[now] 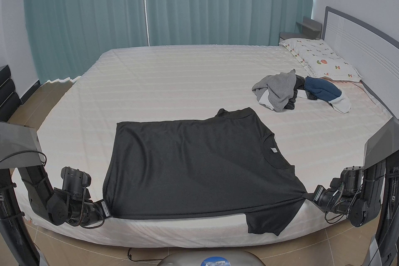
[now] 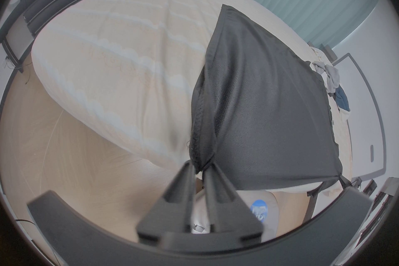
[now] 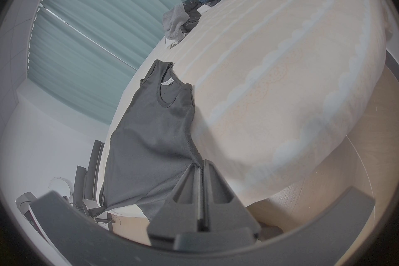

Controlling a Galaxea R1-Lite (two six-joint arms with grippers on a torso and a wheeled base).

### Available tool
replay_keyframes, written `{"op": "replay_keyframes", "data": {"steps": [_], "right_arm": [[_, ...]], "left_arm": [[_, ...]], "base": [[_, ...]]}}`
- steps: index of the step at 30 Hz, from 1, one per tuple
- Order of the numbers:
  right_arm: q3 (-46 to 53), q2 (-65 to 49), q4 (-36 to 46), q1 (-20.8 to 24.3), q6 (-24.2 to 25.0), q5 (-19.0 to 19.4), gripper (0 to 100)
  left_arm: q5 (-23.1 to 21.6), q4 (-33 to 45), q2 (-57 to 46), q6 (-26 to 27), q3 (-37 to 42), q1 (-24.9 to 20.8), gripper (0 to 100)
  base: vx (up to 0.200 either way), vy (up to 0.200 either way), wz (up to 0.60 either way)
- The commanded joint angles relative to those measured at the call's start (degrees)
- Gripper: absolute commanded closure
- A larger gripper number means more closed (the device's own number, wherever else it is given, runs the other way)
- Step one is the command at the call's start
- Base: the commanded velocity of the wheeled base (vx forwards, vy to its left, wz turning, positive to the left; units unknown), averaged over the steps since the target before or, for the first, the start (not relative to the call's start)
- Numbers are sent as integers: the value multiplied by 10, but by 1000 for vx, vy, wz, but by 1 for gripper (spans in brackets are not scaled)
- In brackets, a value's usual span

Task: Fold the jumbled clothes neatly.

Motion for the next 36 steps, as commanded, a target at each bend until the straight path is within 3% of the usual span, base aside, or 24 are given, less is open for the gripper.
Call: {"op": "replay_keyframes", "data": {"steps": [1,7,14,15,24,32,36], "right_arm": [[2,2,-6,4,0,2,100],[4,-3,-7,5,1,2,100],[5,-4,-7,6,2,2,100],[5,-4,-7,5,2,2,100],[7,-5,-7,5,2,2,100],[8,-10,-7,3,2,1,100],[8,-10,-7,1,2,1,100]], "left_arm": [[-4,-2,0,-3,-1,-1,0],[-5,-3,1,-8,-9,3,0],[-29,-3,11,-53,-31,0,0],[-31,-3,14,-54,-31,1,100],[-22,3,19,-45,-21,4,100],[-22,15,-59,6,-1,39,100],[-22,62,-96,31,-3,45,100]], "base": [[0,0,0],[0,0,0],[0,0,0],[0,0,0],[0,0,0],[0,0,0],[0,0,0]]}}
